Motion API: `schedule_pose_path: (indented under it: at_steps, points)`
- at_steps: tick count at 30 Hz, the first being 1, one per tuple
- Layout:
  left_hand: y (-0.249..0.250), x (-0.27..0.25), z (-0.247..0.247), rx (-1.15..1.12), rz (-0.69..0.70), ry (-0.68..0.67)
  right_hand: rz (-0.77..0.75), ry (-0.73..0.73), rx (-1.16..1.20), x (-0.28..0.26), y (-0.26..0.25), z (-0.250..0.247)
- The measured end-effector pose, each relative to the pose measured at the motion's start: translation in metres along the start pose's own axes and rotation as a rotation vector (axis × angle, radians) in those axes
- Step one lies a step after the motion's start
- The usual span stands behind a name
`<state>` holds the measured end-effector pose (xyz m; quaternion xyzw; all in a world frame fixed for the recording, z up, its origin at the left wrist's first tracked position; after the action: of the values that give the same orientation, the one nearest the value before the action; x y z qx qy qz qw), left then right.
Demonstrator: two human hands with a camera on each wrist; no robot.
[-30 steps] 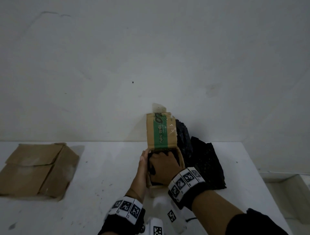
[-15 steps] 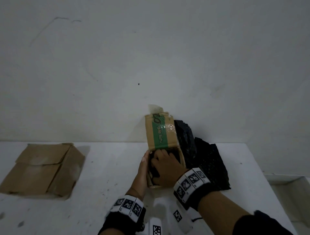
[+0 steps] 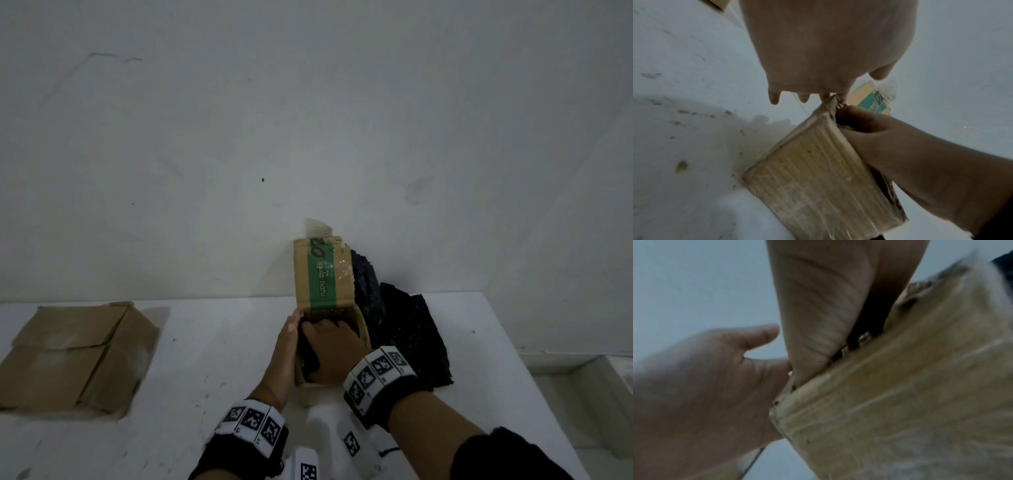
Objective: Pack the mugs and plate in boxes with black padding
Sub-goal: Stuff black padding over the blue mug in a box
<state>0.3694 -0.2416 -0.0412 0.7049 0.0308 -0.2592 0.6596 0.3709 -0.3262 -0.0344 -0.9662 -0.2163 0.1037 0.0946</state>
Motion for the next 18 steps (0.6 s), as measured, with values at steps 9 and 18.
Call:
schedule_pose_path:
  at_steps: [9, 18]
  points:
    - [0.051, -0.015, 0.016, 0.856, 0.461, 0.317, 0.126, 0.669, 0.299, -0.074, 0.069, -0.056]
    - [0.101, 0.021, 0.130, 1.472, 0.755, -0.092, 0.521, 0.589, 0.645, -0.077, 0.142, 0.003]
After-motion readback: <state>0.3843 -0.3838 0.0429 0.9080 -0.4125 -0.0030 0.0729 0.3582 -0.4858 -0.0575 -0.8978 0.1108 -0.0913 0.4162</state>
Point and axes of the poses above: each hand's wrist, its own x-axis towards the middle knuckle, its own z-axis out of the palm, y = z × x, the point moved 6 cm from there along x, towards the middle knuckle, and after that the axes turned 10 degrees about -z, right-handed, at the moved point
